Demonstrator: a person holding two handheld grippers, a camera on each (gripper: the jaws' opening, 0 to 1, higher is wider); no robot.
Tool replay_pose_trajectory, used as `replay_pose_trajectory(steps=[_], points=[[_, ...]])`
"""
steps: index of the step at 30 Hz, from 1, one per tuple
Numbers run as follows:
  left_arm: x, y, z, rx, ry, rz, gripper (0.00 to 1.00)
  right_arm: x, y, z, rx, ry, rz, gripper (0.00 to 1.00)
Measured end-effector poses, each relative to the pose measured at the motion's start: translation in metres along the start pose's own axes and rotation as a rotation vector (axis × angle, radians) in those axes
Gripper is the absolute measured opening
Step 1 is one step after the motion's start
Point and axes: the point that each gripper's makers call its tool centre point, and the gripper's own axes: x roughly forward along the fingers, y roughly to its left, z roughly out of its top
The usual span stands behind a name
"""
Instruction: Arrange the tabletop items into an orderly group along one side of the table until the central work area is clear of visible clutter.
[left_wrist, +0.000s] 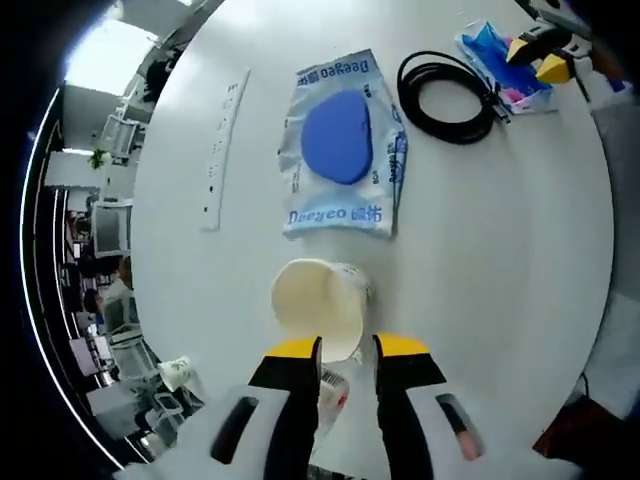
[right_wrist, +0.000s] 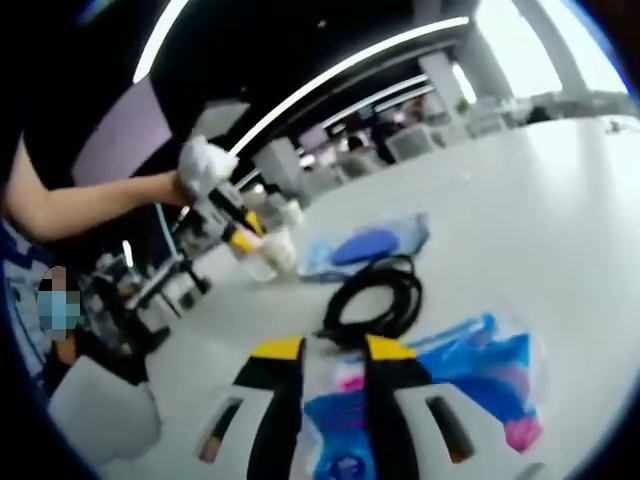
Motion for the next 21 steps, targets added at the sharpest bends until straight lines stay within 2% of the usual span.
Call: replay_pose_trajectory(steps=[1,5,8,9,11,13,14,16,17,18,19,21], points=[[-0.003,-0.001,0.002,-0.021,-0.027,0.005,0.25,0.001,0.002,0.003,-0.015,-0.002,0.007,0.20],[-0.023,0.001,0.005,-0.110,-0.156,0.094,0.31,0.003,0.004,0.014,-0.019,-0.019,0.012,0.22],[-0.041,-0.005,0.006,-0.191,-0.262,0.152,0.38,0.003,0.005,0.022,-0.021,-0.037,0.009,0.23],[-0.049,-0.009,0.007,-0.266,-0.327,0.173,0.41,0.003,0.006,0.024,-0.012,-0.043,0.006,0.23],[-0.060,-0.013,0.004,-0.356,-0.410,0.208,0.42,0.003,0.009,0.026,-0.012,-0.041,0.011,0.23],[-0.064,-0.020,-0.006,-0.371,-0.408,0.251,0.49,0.004,0.012,0.027,-0.034,-0.030,0.018,0.23],[-0.064,-0.025,-0.005,-0.395,-0.437,0.234,0.53,0.004,0.013,0.027,-0.041,-0.029,0.028,0.24],[-0.062,-0.040,-0.007,-0.550,-0.472,0.156,0.72,0.005,0.014,0.027,-0.050,-0.023,0.036,0.25],[-0.063,-0.041,-0.008,-0.605,-0.492,0.152,0.81,0.005,0.015,0.027,-0.057,-0.018,0.036,0.26],[-0.066,-0.042,-0.006,-0.617,-0.529,0.155,0.85,0.005,0.015,0.027,-0.058,-0.018,0.034,0.28],[-0.071,-0.042,-0.009,-0.634,-0.559,0.188,0.85,0.006,0.015,0.029,-0.059,-0.023,0.035,0.30],[-0.075,-0.044,-0.017,-0.666,-0.569,0.216,0.88,0.007,0.017,0.033,-0.079,-0.030,0.036,0.34]])
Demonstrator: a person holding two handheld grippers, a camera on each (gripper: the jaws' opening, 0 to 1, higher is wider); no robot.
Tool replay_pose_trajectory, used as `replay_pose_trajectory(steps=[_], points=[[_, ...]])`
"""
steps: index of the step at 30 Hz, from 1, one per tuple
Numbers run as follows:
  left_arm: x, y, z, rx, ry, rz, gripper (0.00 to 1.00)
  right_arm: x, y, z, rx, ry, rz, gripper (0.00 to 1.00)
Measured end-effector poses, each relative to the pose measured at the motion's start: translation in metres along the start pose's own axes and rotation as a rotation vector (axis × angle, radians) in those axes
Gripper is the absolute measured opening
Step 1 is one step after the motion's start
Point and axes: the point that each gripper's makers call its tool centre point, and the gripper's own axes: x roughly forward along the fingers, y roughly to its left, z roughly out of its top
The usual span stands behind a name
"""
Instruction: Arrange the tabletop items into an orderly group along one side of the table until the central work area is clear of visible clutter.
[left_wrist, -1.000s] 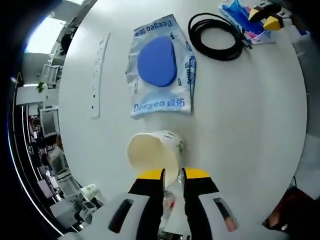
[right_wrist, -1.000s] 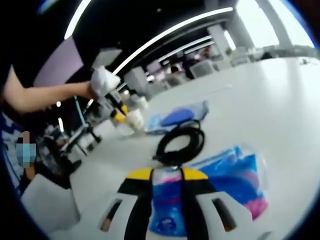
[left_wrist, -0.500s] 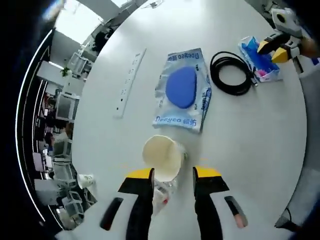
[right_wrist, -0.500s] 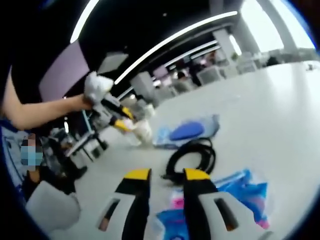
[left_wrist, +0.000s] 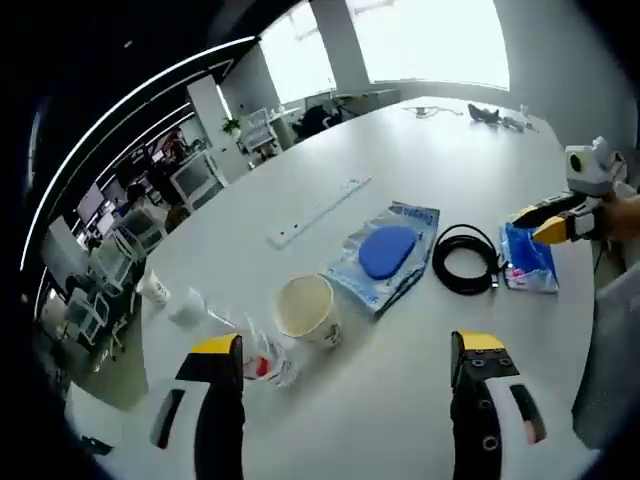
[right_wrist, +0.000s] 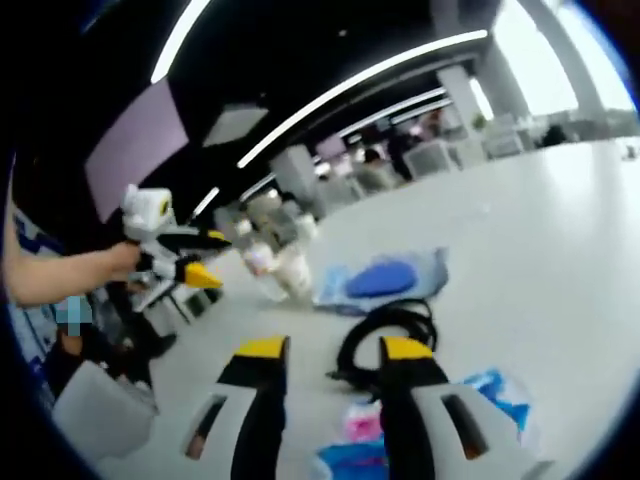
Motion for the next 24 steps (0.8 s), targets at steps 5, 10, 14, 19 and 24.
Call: replay_pose_trajectory(steps=[5,10,14,19,24], points=[[-0.016,0.015,-0.007,-0.156,-0.089,0.076,1.00,0.002,-0.001,0.012,-0.019,-0.018,-0.012,0.38],[-0.025,0.008,-0.013,-0.211,-0.105,0.055,1.00,-0.004,0.002,0.021,-0.042,-0.022,-0.031,0.43],[-0.027,0.009,-0.020,-0.216,-0.086,0.047,1.00,-0.011,0.005,0.029,-0.057,-0.020,-0.046,0.44],[-0.032,0.019,-0.017,-0.232,-0.121,0.028,1.00,-0.018,0.010,0.038,-0.091,-0.017,-0.074,0.46],[-0.036,0.015,-0.022,-0.239,-0.121,0.003,1.00,-0.033,0.011,0.055,-0.081,-0.069,-0.146,0.47]])
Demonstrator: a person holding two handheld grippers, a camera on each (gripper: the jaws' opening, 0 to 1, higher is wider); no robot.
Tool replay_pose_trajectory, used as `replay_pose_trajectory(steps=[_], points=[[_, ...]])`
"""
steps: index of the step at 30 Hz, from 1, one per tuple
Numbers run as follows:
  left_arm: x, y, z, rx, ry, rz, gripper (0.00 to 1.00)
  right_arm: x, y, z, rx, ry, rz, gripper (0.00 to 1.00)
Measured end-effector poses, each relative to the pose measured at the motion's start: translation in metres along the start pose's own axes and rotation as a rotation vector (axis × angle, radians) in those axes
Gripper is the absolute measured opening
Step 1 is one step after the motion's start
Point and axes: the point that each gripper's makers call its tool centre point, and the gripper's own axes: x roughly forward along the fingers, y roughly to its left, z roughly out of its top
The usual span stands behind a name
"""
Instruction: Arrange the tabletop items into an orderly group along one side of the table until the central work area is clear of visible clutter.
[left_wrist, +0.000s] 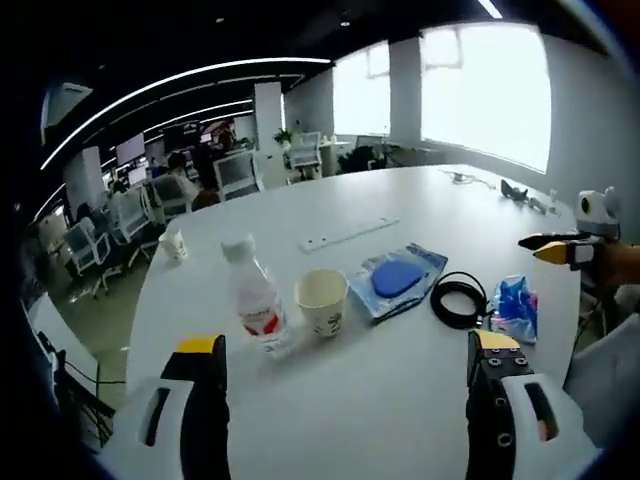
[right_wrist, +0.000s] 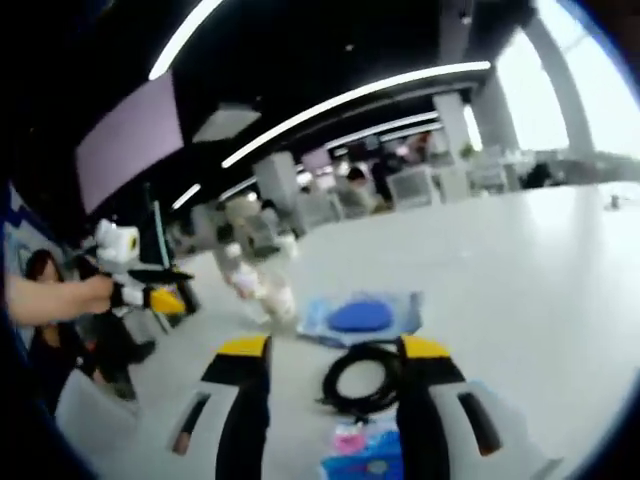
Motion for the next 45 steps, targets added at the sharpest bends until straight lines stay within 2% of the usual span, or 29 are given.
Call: replay_pose_trajectory(steps=[4,7,12,14,15,17,18,21,22,27,31,37,41,45], points=[[-0.009,0.001,-0.001,-0.049,-0.015,0.015,1.00,-0.010,-0.001,0.005,-0.012,0.001,-0.005,0.47],[-0.012,-0.002,-0.001,-0.068,-0.018,0.026,1.00,-0.015,-0.011,-0.001,-0.031,0.023,-0.001,0.47],[-0.010,-0.016,-0.010,-0.091,-0.011,0.057,1.00,-0.022,-0.038,-0.009,-0.001,0.042,-0.020,0.47],[-0.009,-0.017,-0.020,-0.124,0.026,0.092,1.00,-0.023,-0.044,-0.012,0.012,0.053,-0.007,0.47],[-0.011,-0.017,-0.023,-0.138,0.037,0.117,1.00,-0.022,-0.049,-0.015,0.006,0.076,0.021,0.47],[-0.015,-0.017,-0.019,-0.175,0.001,0.158,1.00,-0.022,-0.054,-0.017,-0.026,0.107,0.052,0.47],[-0.017,-0.018,-0.018,-0.187,-0.010,0.166,1.00,-0.023,-0.056,-0.015,-0.028,0.102,0.055,0.47],[-0.018,-0.023,-0.028,-0.179,0.031,0.181,1.00,-0.025,-0.064,-0.008,-0.011,0.084,0.070,0.47],[-0.019,-0.026,-0.032,-0.177,0.049,0.185,1.00,-0.025,-0.066,-0.009,-0.010,0.083,0.070,0.47],[-0.024,-0.046,-0.037,-0.188,0.046,0.184,1.00,-0.027,-0.077,-0.014,-0.001,0.093,0.075,0.49],[-0.020,-0.064,-0.041,-0.189,0.059,0.177,1.00,-0.031,-0.089,-0.016,0.017,0.087,0.064,0.49],[-0.019,-0.073,-0.038,-0.208,0.047,0.178,1.00,-0.036,-0.096,-0.017,0.027,0.087,0.058,0.49],[-0.018,-0.079,-0.041,-0.212,0.055,0.175,1.00,-0.038,-0.101,-0.024,0.042,0.101,0.049,0.49],[-0.014,-0.094,-0.047,-0.226,0.054,0.160,1.00,-0.041,-0.104,-0.027,0.050,0.113,0.042,0.49]])
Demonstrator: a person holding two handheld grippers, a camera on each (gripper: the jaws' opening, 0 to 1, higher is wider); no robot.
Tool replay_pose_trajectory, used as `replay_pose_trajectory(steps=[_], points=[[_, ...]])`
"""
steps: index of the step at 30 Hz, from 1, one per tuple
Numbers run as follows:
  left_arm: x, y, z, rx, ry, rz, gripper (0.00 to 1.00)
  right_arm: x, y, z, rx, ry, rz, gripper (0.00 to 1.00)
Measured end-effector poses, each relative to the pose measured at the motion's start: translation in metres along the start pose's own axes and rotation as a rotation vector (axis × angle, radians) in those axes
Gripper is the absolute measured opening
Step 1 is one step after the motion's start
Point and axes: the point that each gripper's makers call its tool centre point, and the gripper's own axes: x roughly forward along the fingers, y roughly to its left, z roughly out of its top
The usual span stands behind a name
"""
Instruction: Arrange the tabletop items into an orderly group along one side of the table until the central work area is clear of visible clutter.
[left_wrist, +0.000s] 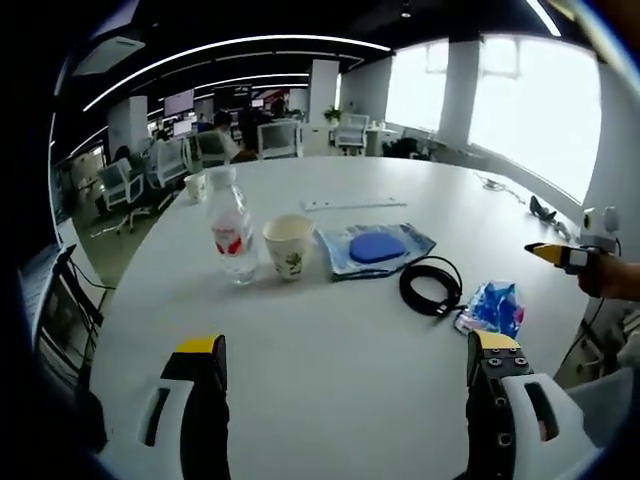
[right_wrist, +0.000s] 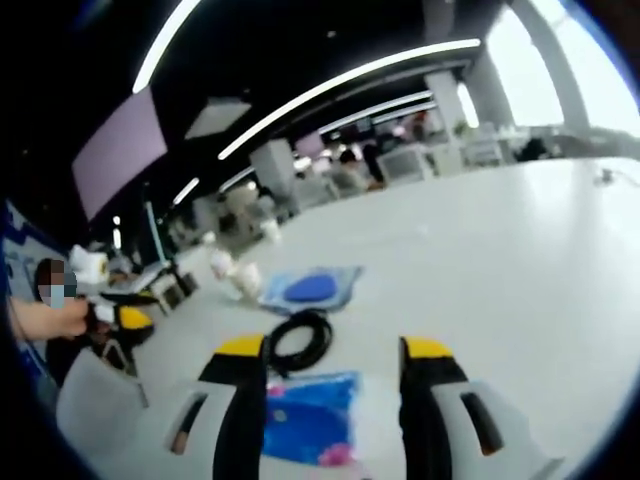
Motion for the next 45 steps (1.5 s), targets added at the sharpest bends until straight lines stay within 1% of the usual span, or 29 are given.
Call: replay_pose_trajectory(steps=[2,5,7,9,12,16,20,22,25,33,39,41,45], points=[[0.001,-0.006,-0.006,0.004,0.012,-0.008,1.00,0.000,0.000,-0.003,-0.005,0.015,0.006,0.49],[0.000,-0.014,-0.010,-0.025,0.008,-0.011,1.00,0.000,-0.001,-0.005,-0.018,0.034,0.015,0.49],[-0.001,-0.015,-0.012,-0.029,0.010,-0.005,1.00,0.001,-0.002,-0.003,-0.020,0.035,0.019,0.49],[-0.004,-0.013,-0.012,-0.033,0.002,0.016,1.00,0.003,-0.002,0.000,-0.025,0.035,0.025,0.49],[-0.006,-0.016,-0.013,-0.050,-0.001,0.015,1.00,0.005,-0.001,0.002,-0.030,0.034,0.036,0.49],[-0.006,-0.026,-0.018,-0.049,0.010,0.009,1.00,0.006,0.000,-0.001,-0.031,0.047,0.048,0.49],[-0.006,-0.041,-0.021,-0.080,-0.001,0.006,1.00,0.003,0.001,-0.007,-0.024,0.062,0.062,0.49],[-0.004,-0.050,-0.025,-0.087,0.008,0.000,1.00,0.002,-0.001,-0.012,-0.023,0.074,0.067,0.49],[-0.003,-0.057,-0.029,-0.086,0.014,-0.003,1.00,-0.001,-0.003,-0.013,-0.021,0.079,0.071,0.49],[-0.003,-0.072,-0.033,-0.088,0.019,-0.009,1.00,-0.004,-0.010,-0.011,-0.021,0.080,0.079,0.49],[-0.001,-0.081,-0.032,-0.097,0.012,-0.003,1.00,-0.004,-0.009,-0.011,-0.029,0.085,0.099,0.49],[0.001,-0.087,-0.032,-0.112,0.010,-0.007,1.00,-0.004,-0.010,-0.015,-0.034,0.099,0.106,0.49],[0.010,-0.105,-0.039,-0.116,0.036,-0.038,1.00,-0.003,-0.013,-0.027,-0.002,0.137,0.123,0.49]])
